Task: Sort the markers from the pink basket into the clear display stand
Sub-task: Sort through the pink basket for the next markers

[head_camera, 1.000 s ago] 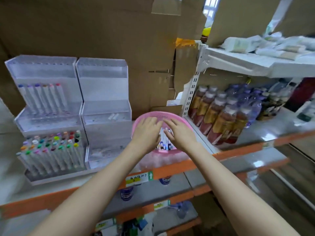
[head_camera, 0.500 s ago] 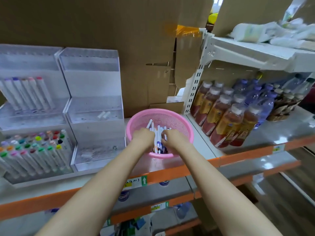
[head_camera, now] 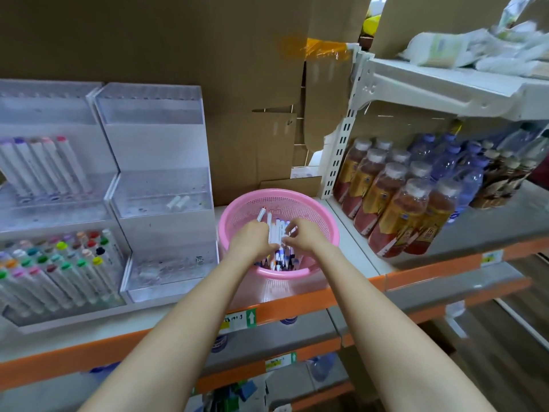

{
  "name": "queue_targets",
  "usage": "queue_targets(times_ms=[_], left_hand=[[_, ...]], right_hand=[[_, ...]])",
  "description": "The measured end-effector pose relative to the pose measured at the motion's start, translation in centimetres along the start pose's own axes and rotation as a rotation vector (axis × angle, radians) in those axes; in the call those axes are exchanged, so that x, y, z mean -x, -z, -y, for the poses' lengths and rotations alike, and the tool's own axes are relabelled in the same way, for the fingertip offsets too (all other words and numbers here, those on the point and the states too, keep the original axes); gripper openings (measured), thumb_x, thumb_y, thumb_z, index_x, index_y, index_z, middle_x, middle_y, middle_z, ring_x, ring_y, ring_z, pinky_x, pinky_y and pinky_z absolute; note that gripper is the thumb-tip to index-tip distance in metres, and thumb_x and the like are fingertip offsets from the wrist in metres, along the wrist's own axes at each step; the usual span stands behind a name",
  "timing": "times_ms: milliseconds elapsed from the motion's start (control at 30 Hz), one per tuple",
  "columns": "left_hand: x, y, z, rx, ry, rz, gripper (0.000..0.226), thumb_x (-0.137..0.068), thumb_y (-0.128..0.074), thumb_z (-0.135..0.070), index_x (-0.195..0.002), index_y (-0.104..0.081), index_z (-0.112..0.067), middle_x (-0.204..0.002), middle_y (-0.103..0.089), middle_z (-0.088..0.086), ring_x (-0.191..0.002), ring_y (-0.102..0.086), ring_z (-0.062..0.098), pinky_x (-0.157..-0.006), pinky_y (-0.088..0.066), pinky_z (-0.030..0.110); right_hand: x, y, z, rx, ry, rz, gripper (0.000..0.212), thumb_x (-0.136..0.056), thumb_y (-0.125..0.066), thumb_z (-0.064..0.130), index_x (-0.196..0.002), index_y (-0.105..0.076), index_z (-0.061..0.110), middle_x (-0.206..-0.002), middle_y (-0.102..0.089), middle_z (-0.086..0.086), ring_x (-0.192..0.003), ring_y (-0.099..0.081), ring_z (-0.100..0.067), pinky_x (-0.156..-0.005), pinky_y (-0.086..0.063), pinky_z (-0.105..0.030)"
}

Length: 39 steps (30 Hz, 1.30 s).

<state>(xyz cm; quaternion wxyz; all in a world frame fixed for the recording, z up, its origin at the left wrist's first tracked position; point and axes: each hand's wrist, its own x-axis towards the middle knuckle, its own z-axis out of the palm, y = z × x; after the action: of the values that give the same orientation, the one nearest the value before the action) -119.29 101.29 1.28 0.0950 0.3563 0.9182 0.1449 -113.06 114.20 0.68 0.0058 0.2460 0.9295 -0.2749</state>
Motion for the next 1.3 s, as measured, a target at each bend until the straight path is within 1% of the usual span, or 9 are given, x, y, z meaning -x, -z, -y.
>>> queue_targets(times_ms=[167, 300, 433, 533, 700, 900, 1000, 1133, 1300], left_hand=[[0.1, 0.1, 0.0, 0.122, 0.050, 0.011, 0.044, -0.088, -0.060, -0.041, -0.055, -0.045, -0.016, -0.053, -0.046, -0.001, -0.058, -0.048, 0.018, -0.052, -0.035, 0.031], [0.2, 0.2, -0.2, 0.197, 0.096, 0.014, 0.044, -0.099, -0.043, -0.041, -0.069, -0.056, -0.011, -0.062, -0.053, 0.003, -0.067, -0.053, 0.021, -0.062, -0.037, 0.031], [-0.3, 0.2, 0.1, 0.237, 0.129, 0.021, 0.032, -0.094, -0.054, -0.031, -0.088, -0.068, -0.003, -0.084, -0.067, 0.013, -0.083, -0.062, 0.027, -0.066, -0.043, 0.032], [-0.8, 0.7, 0.4, 0.306, 0.183, 0.139, 0.023, -0.084, -0.068, -0.029, -0.089, -0.064, -0.006, -0.076, -0.062, 0.007, -0.068, -0.058, 0.019, -0.052, -0.040, 0.024], [-1.7, 1.7, 0.5, 0.323, 0.244, 0.340, 0.028, -0.088, -0.063, -0.040, -0.086, -0.058, -0.013, -0.070, -0.060, 0.001, -0.056, -0.053, 0.013, -0.054, -0.044, 0.023], [-2.4, 0.6, 0.1, 0.015, 0.170, 0.039, 0.039, -0.097, -0.049, -0.035, -0.118, -0.058, -0.004, -0.102, -0.063, 0.012, -0.086, -0.056, 0.026, -0.069, -0.042, 0.032], [-2.9, -0.1, -0.3, 0.049, 0.108, -0.044, 0.031, -0.094, -0.054, -0.031, -0.107, -0.058, -0.004, -0.103, -0.063, 0.013, -0.088, -0.058, 0.028, -0.066, -0.039, 0.032], [-3.4, -0.7, -0.8, 0.082, 0.098, -0.056, 0.024, -0.089, -0.060, -0.027, -0.093, -0.062, -0.004, -0.095, -0.063, 0.013, -0.089, -0.060, 0.030, -0.065, -0.039, 0.032], [-3.5, -0.7, -0.7, 0.244, 0.129, -0.039, 0.013, -0.077, -0.066, -0.015, -0.084, -0.066, -0.004, -0.082, -0.066, 0.012, -0.081, -0.062, 0.028, -0.060, -0.041, 0.032]], right_hand=[[0.3, 0.0, 0.1, -0.166, -0.085, -0.002, 0.037, -0.079, -0.072, 0.012, -0.113, -0.060, 0.003, -0.096, -0.068, -0.017, -0.078, -0.068, -0.031, -0.072, -0.058, -0.044], [0.6, 0.1, 0.3, -0.191, -0.069, 0.014, 0.037, -0.077, -0.075, 0.013, -0.107, -0.062, -0.002, -0.091, -0.070, -0.021, -0.079, -0.070, -0.033, -0.070, -0.059, -0.045], [0.8, 0.3, 0.5, -0.198, -0.054, 0.039, 0.038, -0.073, -0.075, 0.005, -0.107, -0.060, 0.005, -0.088, -0.070, -0.018, -0.076, -0.070, -0.030, -0.068, -0.060, -0.043], [0.8, 0.3, 0.3, -0.181, -0.032, 0.048, 0.028, -0.072, -0.076, 0.005, -0.095, -0.061, 0.006, -0.083, -0.070, -0.018, -0.073, -0.071, -0.030, -0.068, -0.060, -0.045], [0.7, 0.4, 0.2, -0.118, -0.022, 0.036, 0.021, -0.073, -0.077, 0.009, -0.090, -0.066, 0.005, -0.081, -0.069, -0.014, -0.069, -0.067, -0.025, -0.063, -0.055, -0.036], [0.5, 0.1, 0.2, -0.030, -0.054, -0.021, 0.038, -0.071, -0.074, 0.010, -0.061, -0.038, 0.016, -0.064, -0.049, -0.005, -0.063, -0.051, -0.023, -0.054, -0.038, -0.031], [0.5, 0.1, 0.2, 0.012, -0.072, -0.026, 0.023, -0.075, -0.069, 0.009, -0.070, -0.048, 0.012, -0.067, -0.047, -0.003, -0.063, -0.046, -0.020, -0.051, -0.034, -0.029], [0.3, 0.0, 0.0, 0.069, -0.085, -0.057, 0.037, -0.081, -0.063, 0.009, -0.064, -0.032, 0.018, -0.064, -0.038, 0.000, -0.070, -0.045, -0.023, -0.047, -0.028, -0.027], [0.2, 0.1, 0.2, 0.074, -0.087, -0.030, 0.030, -0.085, -0.059, 0.012, -0.064, -0.038, 0.016, -0.067, -0.048, -0.004, -0.070, -0.049, -0.025, -0.046, -0.030, -0.027]])
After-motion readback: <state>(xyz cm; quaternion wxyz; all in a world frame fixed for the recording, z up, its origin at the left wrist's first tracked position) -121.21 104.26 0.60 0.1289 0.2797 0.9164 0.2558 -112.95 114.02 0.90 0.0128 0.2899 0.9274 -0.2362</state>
